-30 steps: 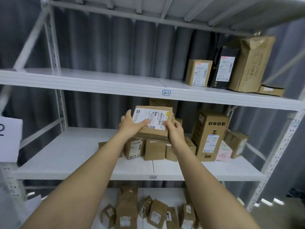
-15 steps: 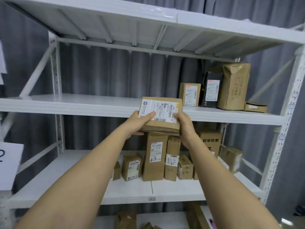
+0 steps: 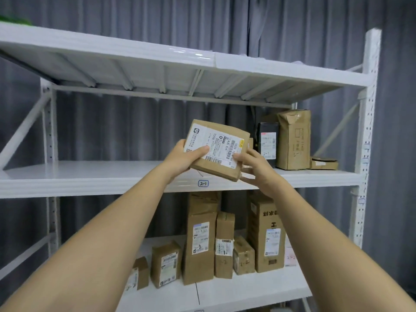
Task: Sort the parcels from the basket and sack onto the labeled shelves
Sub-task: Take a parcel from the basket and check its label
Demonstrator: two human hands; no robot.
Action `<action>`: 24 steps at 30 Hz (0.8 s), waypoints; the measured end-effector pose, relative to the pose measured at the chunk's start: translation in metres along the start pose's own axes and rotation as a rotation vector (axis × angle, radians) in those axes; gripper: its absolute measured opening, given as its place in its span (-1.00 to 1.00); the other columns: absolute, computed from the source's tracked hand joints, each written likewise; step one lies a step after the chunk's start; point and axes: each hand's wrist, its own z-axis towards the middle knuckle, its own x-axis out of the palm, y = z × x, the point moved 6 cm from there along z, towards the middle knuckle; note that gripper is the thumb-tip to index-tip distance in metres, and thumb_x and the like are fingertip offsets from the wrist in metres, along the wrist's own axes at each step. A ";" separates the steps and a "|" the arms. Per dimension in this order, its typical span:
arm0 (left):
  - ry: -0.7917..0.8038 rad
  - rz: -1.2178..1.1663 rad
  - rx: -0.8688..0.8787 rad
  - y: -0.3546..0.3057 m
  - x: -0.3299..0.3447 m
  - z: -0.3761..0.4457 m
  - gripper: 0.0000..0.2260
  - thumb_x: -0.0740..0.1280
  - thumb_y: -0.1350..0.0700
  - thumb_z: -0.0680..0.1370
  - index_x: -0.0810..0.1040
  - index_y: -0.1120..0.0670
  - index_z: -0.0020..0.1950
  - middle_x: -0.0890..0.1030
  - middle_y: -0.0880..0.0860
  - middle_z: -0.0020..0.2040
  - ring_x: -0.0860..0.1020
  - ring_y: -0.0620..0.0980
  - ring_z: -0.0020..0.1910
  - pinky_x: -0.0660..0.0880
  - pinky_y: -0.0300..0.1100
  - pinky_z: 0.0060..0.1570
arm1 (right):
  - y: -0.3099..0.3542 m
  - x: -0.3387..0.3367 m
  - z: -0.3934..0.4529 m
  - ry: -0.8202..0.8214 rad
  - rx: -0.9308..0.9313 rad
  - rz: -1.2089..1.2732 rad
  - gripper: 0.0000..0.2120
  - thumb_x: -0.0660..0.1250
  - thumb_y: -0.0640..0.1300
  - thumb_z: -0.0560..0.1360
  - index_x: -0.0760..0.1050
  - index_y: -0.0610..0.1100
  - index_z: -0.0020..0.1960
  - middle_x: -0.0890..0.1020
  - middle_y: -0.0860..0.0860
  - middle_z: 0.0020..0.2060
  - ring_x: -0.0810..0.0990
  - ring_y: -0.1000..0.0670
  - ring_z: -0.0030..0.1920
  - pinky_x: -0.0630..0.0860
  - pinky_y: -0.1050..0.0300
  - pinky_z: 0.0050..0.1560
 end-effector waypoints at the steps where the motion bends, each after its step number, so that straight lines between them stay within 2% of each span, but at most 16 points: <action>1: 0.004 0.024 0.016 -0.005 0.002 0.004 -0.57 0.38 -0.14 0.50 0.38 -0.01 0.28 0.56 -0.11 0.14 0.53 -0.15 0.05 0.48 -0.19 -0.02 | 0.002 -0.004 0.004 -0.005 -0.003 0.016 -0.55 0.43 -0.01 0.47 0.43 0.04 0.34 0.62 0.01 0.19 0.59 -0.05 0.18 0.52 -0.04 0.19; 4: 0.003 0.068 0.046 -0.016 0.009 0.016 -0.68 0.34 -0.09 0.55 0.36 -0.04 0.23 0.52 -0.15 0.06 0.48 -0.24 -0.07 0.37 -0.29 -0.15 | 0.008 -0.017 0.018 -0.038 -0.033 0.034 -0.51 0.47 -0.04 0.44 0.42 0.02 0.33 0.62 -0.01 0.18 0.61 -0.06 0.15 0.56 0.02 0.07; 6: -0.043 0.104 0.078 -0.020 0.012 0.024 -0.64 0.33 -0.07 0.56 0.35 0.00 0.29 0.51 -0.11 0.13 0.49 -0.23 -0.03 0.38 -0.35 -0.18 | 0.012 -0.025 0.027 -0.066 -0.070 0.022 -0.47 0.50 -0.07 0.42 0.39 0.00 0.33 0.60 0.00 0.15 0.60 -0.03 0.14 0.57 0.06 0.00; 9: -0.160 0.192 0.067 -0.019 0.015 0.037 -0.44 0.29 -0.12 0.57 0.24 0.09 0.48 0.39 0.02 0.39 0.43 -0.02 0.27 0.37 -0.24 0.09 | 0.011 -0.037 0.043 -0.116 -0.119 -0.045 -0.47 0.52 -0.08 0.41 0.33 -0.01 0.27 0.55 0.05 0.10 0.57 0.04 0.10 0.55 0.14 -0.11; 11: -0.210 0.250 0.038 -0.016 0.020 0.045 -0.46 0.26 -0.12 0.58 0.25 0.09 0.49 0.35 0.06 0.44 0.37 0.04 0.37 0.32 -0.16 0.19 | 0.006 -0.047 0.054 -0.156 -0.140 -0.106 -0.44 0.53 -0.03 0.39 0.29 -0.02 0.25 0.53 0.07 0.08 0.55 0.03 0.10 0.56 0.07 -0.05; 13: -0.232 0.296 0.026 -0.016 0.027 0.052 -0.53 0.26 -0.06 0.59 0.32 0.10 0.45 0.38 0.08 0.42 0.38 0.03 0.36 0.31 -0.17 0.20 | 0.003 -0.059 0.064 -0.180 -0.149 -0.203 -0.39 0.54 0.03 0.37 0.26 -0.02 0.26 0.51 0.05 0.10 0.55 0.01 0.10 0.58 0.01 -0.02; 15: -0.244 0.350 0.014 -0.017 0.036 0.058 -0.59 0.26 -0.01 0.59 0.37 0.10 0.41 0.41 0.08 0.39 0.40 0.04 0.33 0.34 -0.14 0.24 | 0.001 -0.068 0.074 -0.187 -0.166 -0.313 -0.37 0.54 0.08 0.36 0.24 -0.02 0.24 0.50 0.06 0.09 0.55 0.03 0.06 0.59 0.04 -0.08; 19: -0.247 0.454 0.020 -0.017 0.061 0.068 -0.62 0.26 0.00 0.59 0.39 0.06 0.39 0.42 0.08 0.38 0.40 0.07 0.34 0.35 -0.07 0.29 | -0.003 -0.078 0.092 -0.238 -0.185 -0.548 -0.30 0.51 0.29 0.27 0.22 -0.01 0.16 0.50 0.11 0.02 0.57 0.00 0.02 0.58 -0.16 0.04; 21: -0.254 0.498 0.021 -0.014 0.071 0.071 -0.62 0.26 -0.01 0.60 0.38 0.05 0.40 0.41 0.07 0.39 0.39 0.07 0.34 0.36 -0.04 0.27 | -0.007 -0.074 0.095 -0.262 -0.190 -0.623 -0.29 0.48 0.33 0.26 0.20 -0.01 0.14 0.50 0.07 0.08 0.57 -0.04 0.05 0.56 -0.14 0.05; 24: -0.260 0.516 0.006 -0.006 0.081 0.073 -0.61 0.25 0.00 0.60 0.36 0.03 0.41 0.39 0.06 0.41 0.39 0.06 0.35 0.37 -0.05 0.25 | -0.017 -0.064 0.096 -0.283 -0.249 -0.779 -0.28 0.45 0.33 0.31 0.20 -0.06 0.19 0.48 0.01 0.15 0.54 -0.09 0.12 0.47 0.03 -0.06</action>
